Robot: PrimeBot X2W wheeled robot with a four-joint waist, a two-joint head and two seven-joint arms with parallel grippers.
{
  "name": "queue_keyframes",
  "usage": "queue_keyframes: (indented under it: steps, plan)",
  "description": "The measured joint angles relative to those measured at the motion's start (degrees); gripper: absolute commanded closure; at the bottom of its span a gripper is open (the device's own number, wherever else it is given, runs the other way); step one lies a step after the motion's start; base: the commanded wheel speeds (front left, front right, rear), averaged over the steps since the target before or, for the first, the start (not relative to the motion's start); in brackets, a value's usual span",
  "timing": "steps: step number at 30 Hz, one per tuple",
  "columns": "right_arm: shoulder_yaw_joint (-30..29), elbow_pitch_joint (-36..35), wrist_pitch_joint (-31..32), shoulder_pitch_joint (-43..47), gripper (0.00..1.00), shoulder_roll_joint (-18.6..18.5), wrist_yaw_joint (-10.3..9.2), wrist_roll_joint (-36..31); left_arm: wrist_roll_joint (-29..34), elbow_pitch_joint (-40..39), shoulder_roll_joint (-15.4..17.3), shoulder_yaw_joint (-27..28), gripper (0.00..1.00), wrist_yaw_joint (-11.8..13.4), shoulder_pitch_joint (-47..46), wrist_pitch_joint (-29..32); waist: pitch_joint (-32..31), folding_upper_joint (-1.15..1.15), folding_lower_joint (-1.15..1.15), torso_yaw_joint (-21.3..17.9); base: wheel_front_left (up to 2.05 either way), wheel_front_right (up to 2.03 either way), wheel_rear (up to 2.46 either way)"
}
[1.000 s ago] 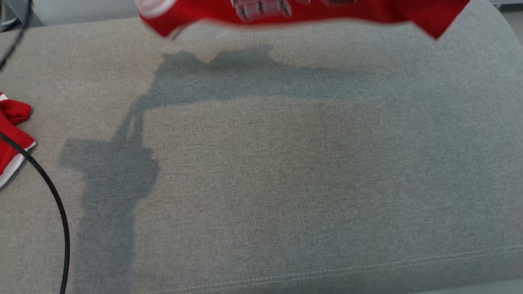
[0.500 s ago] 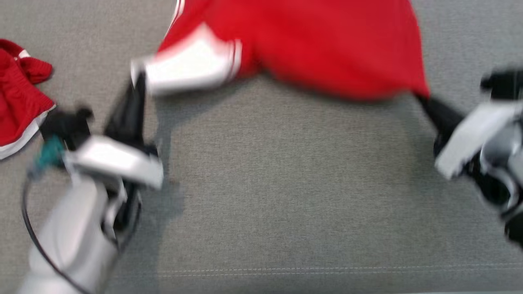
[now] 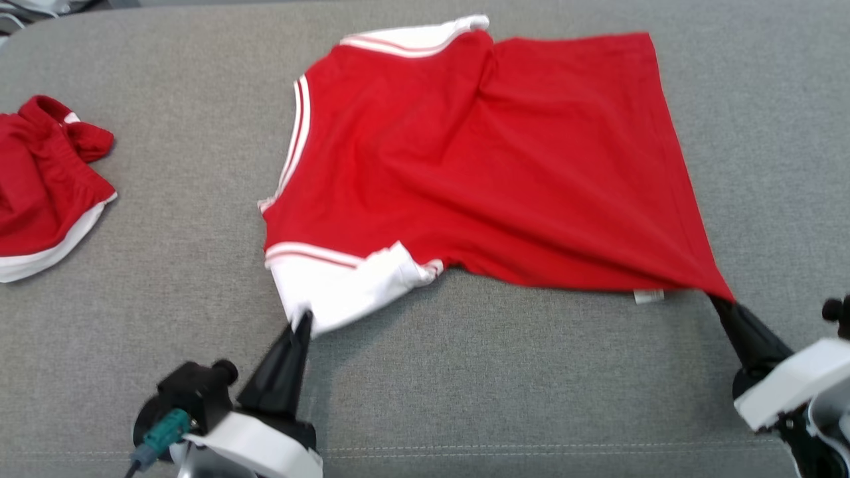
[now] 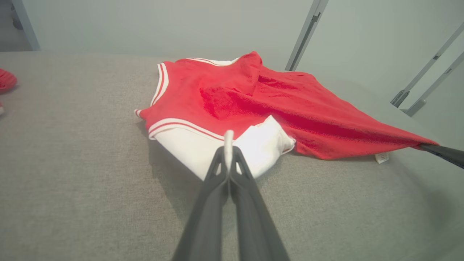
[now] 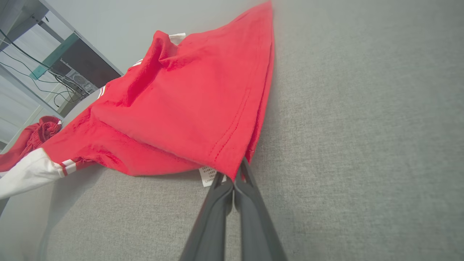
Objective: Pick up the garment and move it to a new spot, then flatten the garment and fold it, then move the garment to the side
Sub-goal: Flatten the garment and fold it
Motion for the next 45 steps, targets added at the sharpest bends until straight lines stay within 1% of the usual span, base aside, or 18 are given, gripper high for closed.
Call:
queue_keyframes:
  steps: [5,7,9,16,24,26,27,29,31,32,33,35,37,39,40,42,44,45]
  plan:
    - [-3.05,-1.45,-0.37,7.05,1.00,1.33,-0.01,-0.19,-0.87,-2.87,0.80,-1.74,1.00,1.49,4.86,4.39,-2.48,0.00,0.00,-0.01,0.00,0.00,0.00]
    - [-4.92,-2.86,0.30,10.96,1.00,3.05,-0.01,-0.88,-1.64,-3.55,1.37,-2.30,1.00,2.24,6.95,6.46,-3.93,0.00,0.00,0.00,0.00,0.00,0.00]
    - [-6.73,-3.59,0.65,13.58,1.00,4.39,0.00,-1.25,-1.98,-4.07,1.59,-2.35,1.00,2.57,7.94,7.24,-4.73,0.00,0.00,0.07,0.00,0.00,0.00]
    - [-12.57,-7.14,4.16,20.50,1.00,7.91,-0.01,-4.75,-3.07,-4.38,1.67,-2.44,1.00,3.21,9.71,8.66,-6.25,0.00,0.00,0.05,0.00,0.00,0.00]
    - [-17.82,-10.94,9.70,22.89,1.00,12.32,-0.01,-10.07,-4.23,-4.17,1.71,-2.43,1.00,3.20,10.37,8.66,-5.60,0.00,0.00,-0.66,0.00,0.00,0.00]
    - [-18.82,-12.00,11.57,22.88,1.00,13.17,-0.01,-10.71,-4.30,-4.07,1.71,-2.44,1.00,2.79,10.24,8.66,-5.04,0.00,0.00,-0.63,0.00,0.00,0.00]
    - [-19.28,-12.25,12.46,22.58,1.00,13.46,-0.01,-10.81,-4.68,-3.78,1.67,-2.50,1.00,2.03,9.80,8.68,-4.61,0.00,0.00,-0.57,0.00,0.00,0.00]
    - [-19.51,-11.69,16.13,20.34,1.00,13.61,-0.01,-10.83,-6.08,-1.72,1.36,-2.53,1.00,-0.62,6.37,9.16,-3.59,0.00,0.00,-0.44,0.00,0.00,0.00]
    - [-18.57,-9.56,20.87,13.63,1.00,13.43,-0.02,-10.83,-8.57,1.94,0.92,-2.34,1.00,-4.85,-0.55,10.82,-2.48,0.00,0.00,-0.33,0.00,0.00,0.00]
    - [-17.89,-8.03,23.59,8.21,1.00,13.30,-0.02,-10.83,-10.32,4.63,0.69,-1.99,1.00,-7.49,-5.36,12.15,-1.85,0.00,0.00,-0.35,0.00,0.00,0.00]
    - [-16.81,-6.37,26.06,1.64,1.00,13.17,-0.03,-10.84,-12.01,7.56,0.24,-0.86,1.00,-9.70,-10.63,13.17,-1.25,0.00,0.00,-0.44,0.00,0.00,0.00]
    - [-14.23,-1.42,31.05,-14.82,1.00,13.15,-0.01,-11.91,-12.85,14.59,0.74,1.25,1.00,-12.85,-23.24,14.96,0.00,0.00,0.00,-0.98,0.00,0.00,0.00]
    - [-12.40,4.71,31.82,-32.17,1.00,13.32,-0.02,-15.39,-12.88,21.96,1.30,4.60,1.00,-13.41,-36.85,14.63,1.07,0.00,0.00,-1.95,0.00,0.00,0.00]
    - [-11.77,10.11,28.69,-47.73,1.00,13.17,-0.02,-20.46,-10.47,28.02,1.55,6.69,1.00,-13.70,-50.58,11.73,2.40,0.00,0.00,-2.46,0.00,0.00,0.00]
    - [-12.28,12.34,25.90,-54.52,1.00,13.61,-0.02,-21.57,-8.43,30.80,1.54,7.23,1.00,-13.69,-57.55,9.42,3.14,0.00,0.00,-2.56,0.00,0.00,0.00]
    - [-13.11,16.39,19.30,-64.92,1.00,15.32,-0.02,-22.48,-4.23,35.15,1.46,8.31,1.00,-13.37,-69.28,3.46,4.36,0.00,0.00,-2.71,0.00,0.00,0.00]
    - [-11.11,19.42,15.38,-70.82,1.00,16.13,-0.01,-23.36,-1.10,37.77,1.60,8.43,1.00,-13.79,-77.34,-2.55,4.94,0.00,0.00,-2.81,0.00,0.00,0.00]
    - [-8.83,20.33,14.90,-72.58,1.00,15.70,-0.01,-24.60,-0.02,38.21,1.57,8.34,1.00,-14.26,-80.14,-4.98,5.25,0.00,0.00,-2.73,0.00,0.00,0.00]
